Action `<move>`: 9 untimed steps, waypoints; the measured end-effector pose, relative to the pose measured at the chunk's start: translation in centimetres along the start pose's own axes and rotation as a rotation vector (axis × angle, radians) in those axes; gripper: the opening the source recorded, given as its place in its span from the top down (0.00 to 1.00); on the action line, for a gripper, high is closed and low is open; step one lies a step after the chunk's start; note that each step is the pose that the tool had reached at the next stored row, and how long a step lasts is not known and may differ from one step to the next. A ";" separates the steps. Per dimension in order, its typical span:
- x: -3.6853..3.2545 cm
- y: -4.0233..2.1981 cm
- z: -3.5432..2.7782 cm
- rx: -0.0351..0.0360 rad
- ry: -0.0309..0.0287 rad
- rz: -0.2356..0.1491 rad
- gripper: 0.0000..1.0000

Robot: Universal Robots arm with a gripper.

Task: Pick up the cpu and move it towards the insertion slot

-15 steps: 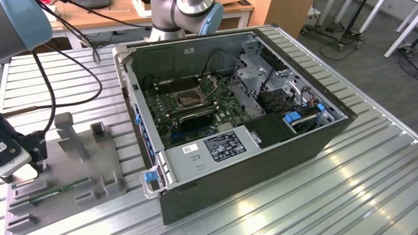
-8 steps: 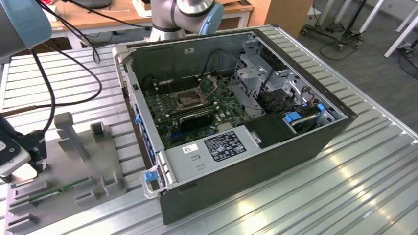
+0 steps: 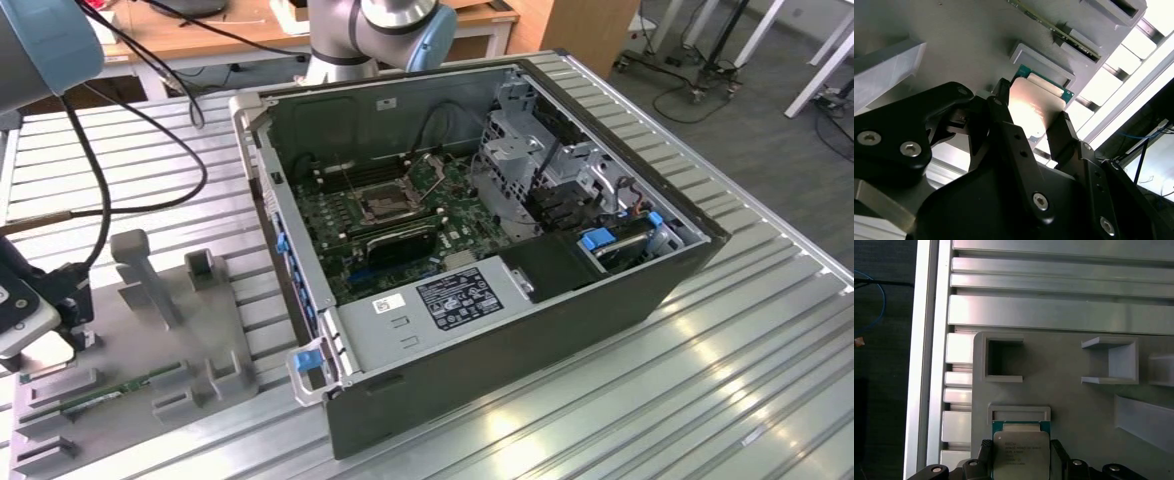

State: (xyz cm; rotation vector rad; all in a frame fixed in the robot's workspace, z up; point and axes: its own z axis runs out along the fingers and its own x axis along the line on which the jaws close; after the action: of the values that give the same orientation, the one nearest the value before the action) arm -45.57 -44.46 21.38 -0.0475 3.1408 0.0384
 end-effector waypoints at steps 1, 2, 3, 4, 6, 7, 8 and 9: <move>0.00 0.00 -0.05 0.0001 0.0002 0.000 0.45; 0.00 0.00 -0.10 0.0002 0.0003 0.000 0.45; 0.00 0.00 -0.12 0.0000 0.0000 0.000 0.45; 0.00 0.00 -0.17 0.0000 0.0000 0.000 0.45; 0.00 0.01 -0.29 0.0000 0.0000 0.000 0.45; 0.00 0.01 -0.36 0.0000 0.0000 0.000 0.45; 0.00 0.01 -0.43 -0.0001 -0.0001 0.000 0.45; 0.00 0.01 -0.50 -0.0001 -0.0002 0.000 0.45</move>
State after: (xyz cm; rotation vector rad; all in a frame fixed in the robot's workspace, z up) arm -45.57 -44.46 21.88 -0.0475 3.1406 0.0386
